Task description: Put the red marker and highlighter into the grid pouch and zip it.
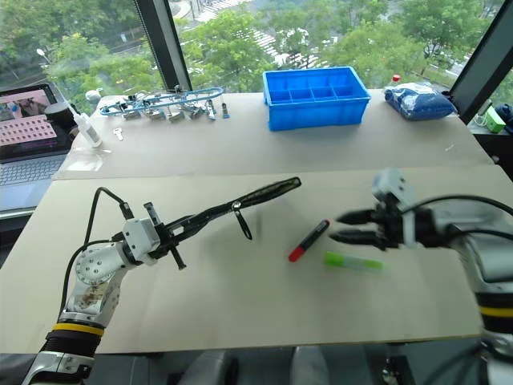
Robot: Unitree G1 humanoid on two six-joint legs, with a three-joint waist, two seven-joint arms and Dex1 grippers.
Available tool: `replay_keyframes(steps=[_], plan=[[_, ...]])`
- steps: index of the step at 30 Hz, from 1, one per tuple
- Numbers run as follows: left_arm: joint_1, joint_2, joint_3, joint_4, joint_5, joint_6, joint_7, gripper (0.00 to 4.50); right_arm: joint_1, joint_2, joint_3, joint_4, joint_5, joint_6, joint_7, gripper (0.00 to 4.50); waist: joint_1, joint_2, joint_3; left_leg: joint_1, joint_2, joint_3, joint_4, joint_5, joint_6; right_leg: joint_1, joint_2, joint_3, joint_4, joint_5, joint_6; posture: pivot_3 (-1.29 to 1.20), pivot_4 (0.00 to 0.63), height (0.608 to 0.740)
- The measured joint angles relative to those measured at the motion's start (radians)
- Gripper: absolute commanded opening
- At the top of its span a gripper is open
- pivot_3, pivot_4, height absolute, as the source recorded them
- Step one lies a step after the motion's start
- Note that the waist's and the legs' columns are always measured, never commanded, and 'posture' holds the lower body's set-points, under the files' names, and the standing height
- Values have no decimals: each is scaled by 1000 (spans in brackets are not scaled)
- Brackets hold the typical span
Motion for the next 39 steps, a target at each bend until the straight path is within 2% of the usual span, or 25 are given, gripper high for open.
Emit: replay_keyframes(steps=[4, 9, 17, 26, 29, 31, 39], plan=[[2, -12, -16, -28, -1, 4, -14, 0, 25, -39, -1, 84, -48, -117, 55, 2460, -6, -1, 0, 2, 0, 0, 0, 0, 0, 2, 0, 1, -1, 0, 0, 0, 150, 740], [16, -11, -15, -37, -10, 19, -18, 0, 11, -38, 72, 161, -98, -208, 97, 2460, -3, -1, 1, 2, 0, 0, 2, 0, 0, 2, 0, 1, 0, 0, 0, 0, 150, 740], [40, -3, -8, -71, -16, 42, -17, 0, -105, 43, 229, 323, -260, -393, 96, 2460, 6, -1, 1, 0, 0, 0, 7, 0, 0, 1, 0, 0, 0, 0, 0, 0, 150, 740], [59, -1, 2, -87, -15, 54, -4, 0, -150, 58, 281, 420, -330, -486, 130, 2460, 9, -1, 1, -1, 0, 0, 8, 0, 0, 2, 0, 0, 0, 0, 0, 0, 150, 740], [60, -2, 3, -92, -15, 57, 2, 0, -176, 76, 292, 446, -365, -516, 104, 1747, 6, -2, 1, 0, 0, 0, 9, 0, 0, 2, 0, 0, 0, 0, 0, 0, 150, 740], [60, -2, 3, -100, -15, 57, 5, 0, -182, 81, 294, 455, -380, -528, 91, 1057, 6, -3, 0, 1, 0, 0, 8, 0, 0, 3, 0, 0, 0, 0, 0, 0, 150, 740], [58, -2, 4, -98, -14, 57, 6, 0, -179, 88, 288, 463, -396, -525, 76, 997, 7, -6, 0, 10, 0, -1, 8, -1, 1, 15, 0, 0, -2, 0, 1, 0, 150, 740]])
